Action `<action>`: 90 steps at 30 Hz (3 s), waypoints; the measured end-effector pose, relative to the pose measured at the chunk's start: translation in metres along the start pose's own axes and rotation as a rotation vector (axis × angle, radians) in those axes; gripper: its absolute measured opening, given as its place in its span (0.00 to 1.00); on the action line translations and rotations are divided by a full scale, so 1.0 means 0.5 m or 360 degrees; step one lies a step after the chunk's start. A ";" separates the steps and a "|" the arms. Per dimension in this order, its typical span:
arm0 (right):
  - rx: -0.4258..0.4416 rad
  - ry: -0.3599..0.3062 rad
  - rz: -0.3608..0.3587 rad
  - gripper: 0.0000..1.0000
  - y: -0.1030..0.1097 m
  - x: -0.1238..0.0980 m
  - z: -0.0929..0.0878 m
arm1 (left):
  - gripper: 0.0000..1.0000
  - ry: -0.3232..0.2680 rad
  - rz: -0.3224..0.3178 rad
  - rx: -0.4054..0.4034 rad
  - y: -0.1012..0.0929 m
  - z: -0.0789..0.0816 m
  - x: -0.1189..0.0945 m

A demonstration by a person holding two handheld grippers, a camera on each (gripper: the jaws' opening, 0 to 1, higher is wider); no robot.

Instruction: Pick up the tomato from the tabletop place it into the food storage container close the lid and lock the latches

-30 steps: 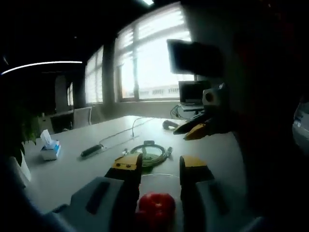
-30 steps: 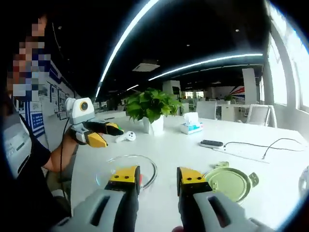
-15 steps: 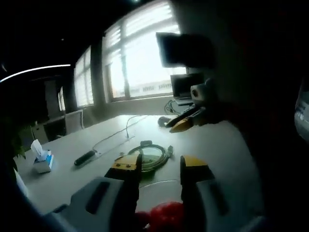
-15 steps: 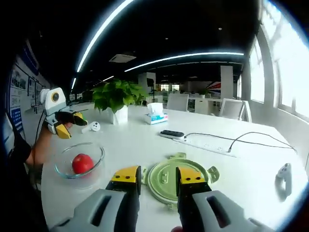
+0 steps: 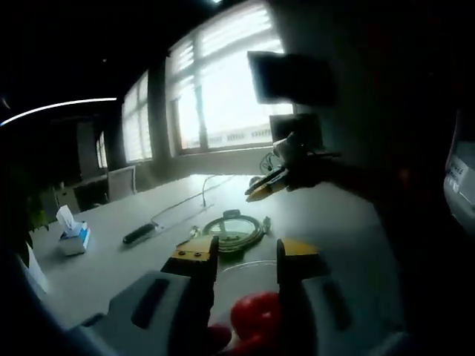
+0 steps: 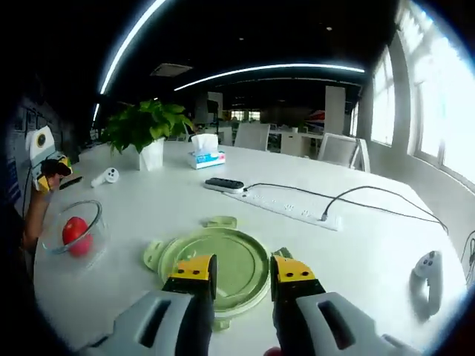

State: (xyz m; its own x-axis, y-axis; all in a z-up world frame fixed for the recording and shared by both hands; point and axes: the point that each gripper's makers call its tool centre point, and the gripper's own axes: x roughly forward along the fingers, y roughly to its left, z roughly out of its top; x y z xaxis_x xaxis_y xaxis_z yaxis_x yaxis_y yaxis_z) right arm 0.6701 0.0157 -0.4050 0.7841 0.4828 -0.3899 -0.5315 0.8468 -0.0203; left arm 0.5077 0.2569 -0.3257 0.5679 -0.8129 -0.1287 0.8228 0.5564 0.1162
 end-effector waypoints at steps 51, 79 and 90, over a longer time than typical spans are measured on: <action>0.0225 -0.0071 -0.0012 0.02 -0.064 0.069 0.071 | 0.22 -0.0003 0.0053 -0.0014 0.022 -0.005 -0.017; -0.0323 -0.0214 -0.0030 0.01 0.166 -0.100 0.262 | 0.22 -0.0092 0.0118 -0.0016 0.053 -0.011 -0.151; -0.0435 -0.0254 -0.0063 0.01 0.273 -0.132 0.295 | 0.22 -0.0154 0.0125 -0.0015 0.059 -0.036 -0.209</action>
State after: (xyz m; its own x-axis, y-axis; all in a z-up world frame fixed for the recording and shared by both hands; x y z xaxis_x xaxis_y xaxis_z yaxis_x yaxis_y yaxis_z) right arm 0.5929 0.1322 -0.2464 0.8348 0.4978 -0.2349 -0.5489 0.7848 -0.2877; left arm 0.4730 0.3613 -0.3268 0.6263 -0.7792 -0.0241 0.7762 0.6204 0.1126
